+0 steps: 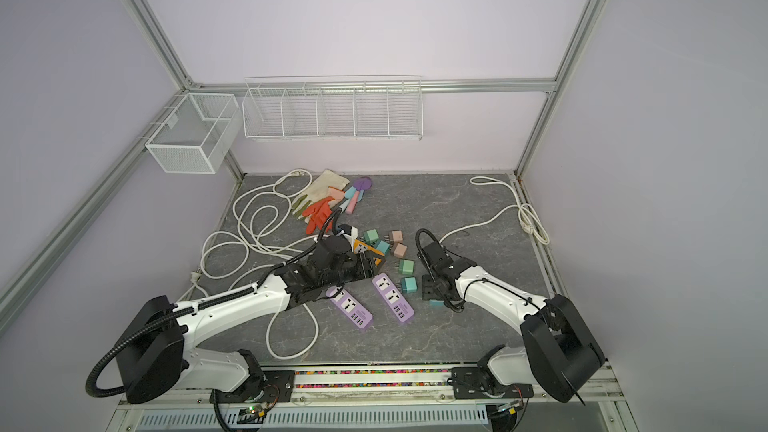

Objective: Pull the plug off the socket
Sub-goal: 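Move the left gripper onto the cyan strip while the right closes on a pink plug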

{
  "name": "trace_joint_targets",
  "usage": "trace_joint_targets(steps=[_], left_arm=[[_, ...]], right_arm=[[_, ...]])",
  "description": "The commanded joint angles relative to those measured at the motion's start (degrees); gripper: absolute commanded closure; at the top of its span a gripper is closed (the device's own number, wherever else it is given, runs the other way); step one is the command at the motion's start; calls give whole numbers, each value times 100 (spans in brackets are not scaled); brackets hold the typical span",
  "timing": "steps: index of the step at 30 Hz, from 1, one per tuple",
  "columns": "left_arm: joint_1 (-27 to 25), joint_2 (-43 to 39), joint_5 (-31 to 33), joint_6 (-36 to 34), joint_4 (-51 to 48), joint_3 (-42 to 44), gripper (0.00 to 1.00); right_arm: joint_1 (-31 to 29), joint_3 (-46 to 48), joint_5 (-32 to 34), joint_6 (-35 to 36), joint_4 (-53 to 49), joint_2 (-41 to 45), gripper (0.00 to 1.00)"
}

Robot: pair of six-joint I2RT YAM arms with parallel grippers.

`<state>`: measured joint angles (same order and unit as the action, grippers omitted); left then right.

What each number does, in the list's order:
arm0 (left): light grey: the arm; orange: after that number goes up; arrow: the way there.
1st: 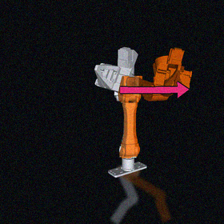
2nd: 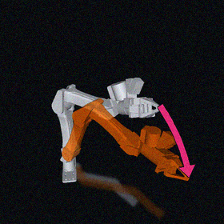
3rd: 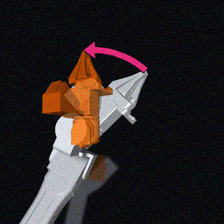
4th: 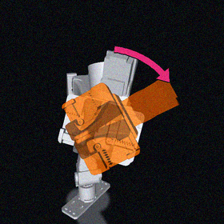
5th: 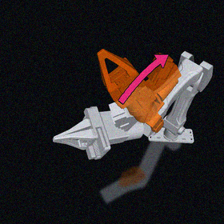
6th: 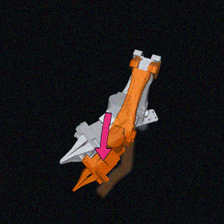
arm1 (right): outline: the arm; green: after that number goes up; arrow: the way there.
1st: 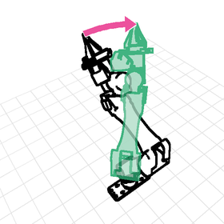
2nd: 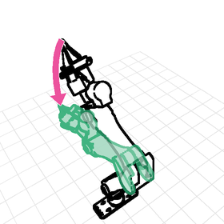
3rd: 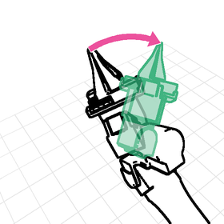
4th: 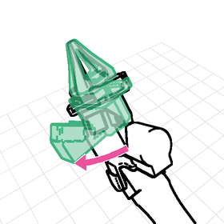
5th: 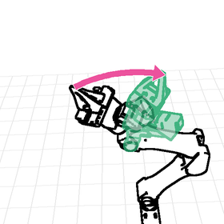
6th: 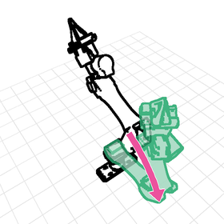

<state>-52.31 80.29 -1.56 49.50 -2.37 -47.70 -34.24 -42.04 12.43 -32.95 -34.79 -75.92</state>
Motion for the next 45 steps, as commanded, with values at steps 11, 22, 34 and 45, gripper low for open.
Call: trace_joint_targets(steps=[11, 22, 34, 45], left_arm=[[-536, 1319, -100, 641, 1004, -828, 35], [-779, 2577, -309, 816, 1016, -1733, 42], [-798, 3598, -542, 904, 1037, -2430, 56], [-800, 4064, -583, 817, 659, -2849, 62]], right_arm=[[459, -797, -177, 685, -727, 513, 19], [1017, -1024, -480, 1092, -510, 204, 32], [1017, -973, -481, 1159, -341, -102, 42], [1019, -1035, -461, 1168, -154, -421, 47]])
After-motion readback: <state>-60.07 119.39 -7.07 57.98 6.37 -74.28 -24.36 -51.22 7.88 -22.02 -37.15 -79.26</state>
